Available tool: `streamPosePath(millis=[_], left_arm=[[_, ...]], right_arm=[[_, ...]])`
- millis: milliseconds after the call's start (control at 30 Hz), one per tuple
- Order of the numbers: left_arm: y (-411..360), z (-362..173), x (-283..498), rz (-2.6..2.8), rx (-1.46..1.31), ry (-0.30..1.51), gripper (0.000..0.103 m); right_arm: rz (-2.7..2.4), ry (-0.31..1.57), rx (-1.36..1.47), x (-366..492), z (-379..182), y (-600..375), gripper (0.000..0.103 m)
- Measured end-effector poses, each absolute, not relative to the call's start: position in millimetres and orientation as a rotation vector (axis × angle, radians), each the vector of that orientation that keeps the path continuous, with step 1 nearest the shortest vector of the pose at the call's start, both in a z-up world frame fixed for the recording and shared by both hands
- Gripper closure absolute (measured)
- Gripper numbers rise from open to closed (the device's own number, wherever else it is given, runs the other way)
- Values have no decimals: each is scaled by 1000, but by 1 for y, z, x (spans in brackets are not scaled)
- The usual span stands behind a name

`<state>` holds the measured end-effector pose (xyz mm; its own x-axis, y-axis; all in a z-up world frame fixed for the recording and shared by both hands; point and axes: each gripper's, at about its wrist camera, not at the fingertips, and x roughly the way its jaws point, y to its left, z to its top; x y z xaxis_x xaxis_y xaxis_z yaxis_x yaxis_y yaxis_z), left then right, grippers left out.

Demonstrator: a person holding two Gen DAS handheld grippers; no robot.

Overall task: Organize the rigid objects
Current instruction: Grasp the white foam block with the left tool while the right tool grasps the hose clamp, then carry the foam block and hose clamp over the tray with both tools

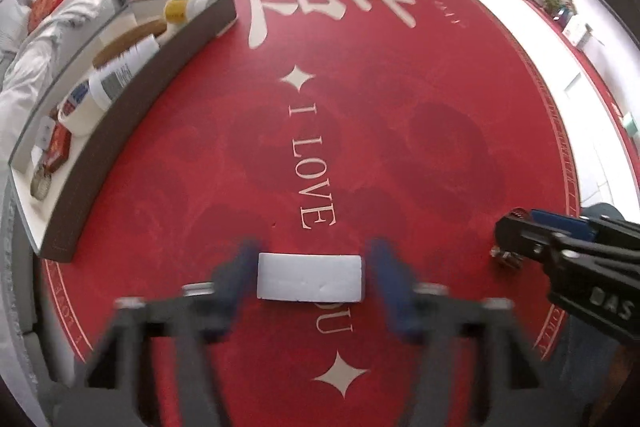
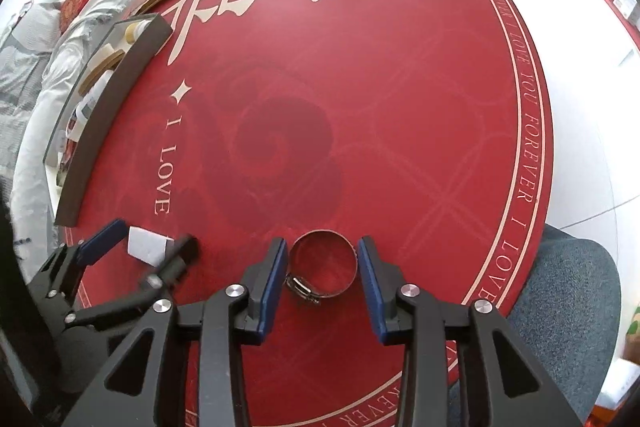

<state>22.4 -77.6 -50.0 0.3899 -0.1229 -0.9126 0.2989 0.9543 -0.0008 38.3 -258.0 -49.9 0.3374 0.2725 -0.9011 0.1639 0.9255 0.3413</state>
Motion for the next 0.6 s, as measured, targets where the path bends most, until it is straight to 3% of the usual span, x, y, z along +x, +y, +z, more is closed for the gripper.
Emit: streamPosePath(millis=[200, 600], left_arm=[[-30, -43, 19, -227, -9, 1162, 51], [11, -20, -4, -93, -7, 1057, 50]], right_arm=[[86, 1219, 502, 31, -48, -264, 66], [179, 1180, 440, 27, -28, -211, 66]])
